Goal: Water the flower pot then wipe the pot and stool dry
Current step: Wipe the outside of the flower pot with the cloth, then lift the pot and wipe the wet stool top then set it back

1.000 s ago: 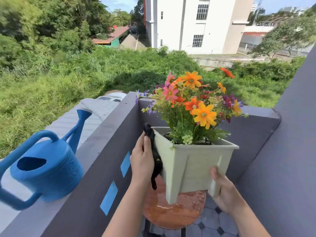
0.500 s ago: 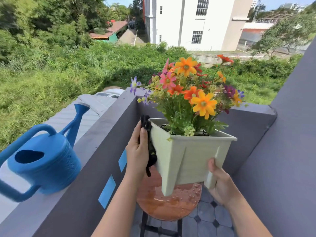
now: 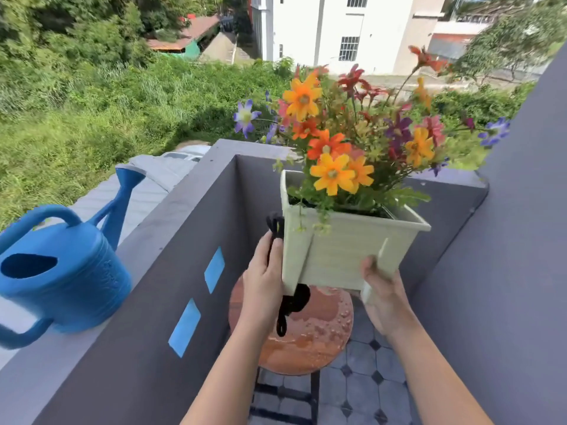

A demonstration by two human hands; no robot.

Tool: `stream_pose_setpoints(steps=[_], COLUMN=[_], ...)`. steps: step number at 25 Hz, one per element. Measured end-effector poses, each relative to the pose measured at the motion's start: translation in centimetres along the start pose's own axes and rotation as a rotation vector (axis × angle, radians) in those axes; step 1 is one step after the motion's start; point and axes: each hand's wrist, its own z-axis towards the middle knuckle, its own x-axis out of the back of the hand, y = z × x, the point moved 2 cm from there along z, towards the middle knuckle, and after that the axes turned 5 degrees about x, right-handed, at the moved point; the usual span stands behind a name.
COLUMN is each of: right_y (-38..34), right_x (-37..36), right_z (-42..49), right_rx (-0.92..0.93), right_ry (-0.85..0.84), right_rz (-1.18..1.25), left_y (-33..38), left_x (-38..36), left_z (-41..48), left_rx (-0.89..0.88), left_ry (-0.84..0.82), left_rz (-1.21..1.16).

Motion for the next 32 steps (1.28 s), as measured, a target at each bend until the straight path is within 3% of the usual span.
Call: stream_pose_setpoints(steps=[2, 8, 13, 16, 19, 21, 22, 24, 25, 28, 30, 32], right_y=[0.0, 2.3, 3.0, 2.9, 2.9, 2.9, 2.9, 3.0, 3.1, 3.3, 3.4, 3.8], right_x=[0.5, 1.8, 4.2, 5.7, 6.9, 7.3, 7.3, 7.5, 7.7, 7.9, 7.8, 7.6], right_z=[0.4, 1.7, 4.0, 5.0, 6.1, 6.8, 7.1, 7.7, 8.0, 9.0, 9.6, 10.0], right_rx=[0.048, 0.04, 0.059, 0.057, 0.076, 0.094, 0.096, 0.1, 0.103, 0.103, 0.092, 0.078], right_ry=[0.036, 0.096, 0.152, 0.131, 0.129, 0.122, 0.123, 0.129, 0.126, 0.093, 0.081, 0.075], right_rz=[-0.05, -0.025, -0.076, -0.098, -0.131, -0.164, -0.158, -0.149, -0.154, -0.14, -0.143, -0.151], left_y=[-0.8, -5.2, -8.3, -8.0, -8.5, -11.4, -13.4, -16.3, -16.7, -15.3, -15.0, -15.3], left_x=[-0.8, -1.7, -1.4, -0.5, -1.2, -2.6, -3.3, -3.7, -3.4, -2.3, -1.2, -0.5], left_z=[0.5, 0.8, 0.9, 2.4, 2.4, 1.3, 0.4, -1.2, -1.5, -0.2, 1.5, 3.3], left_rx=[0.061, 0.467, 0.53, 0.349, -0.009, -0.064, 0.03, 0.15, 0.082, -0.421, -0.682, -0.768], left_ry=[-0.049, -0.152, -0.234, -0.133, -0.101, -0.231, -0.367, -0.496, -0.466, -0.387, -0.58, -0.859], left_rz=[0.06, -0.133, -0.114, 0.263, 0.827, 1.109, 1.21, 1.346, 1.383, 1.323, 1.265, 1.334])
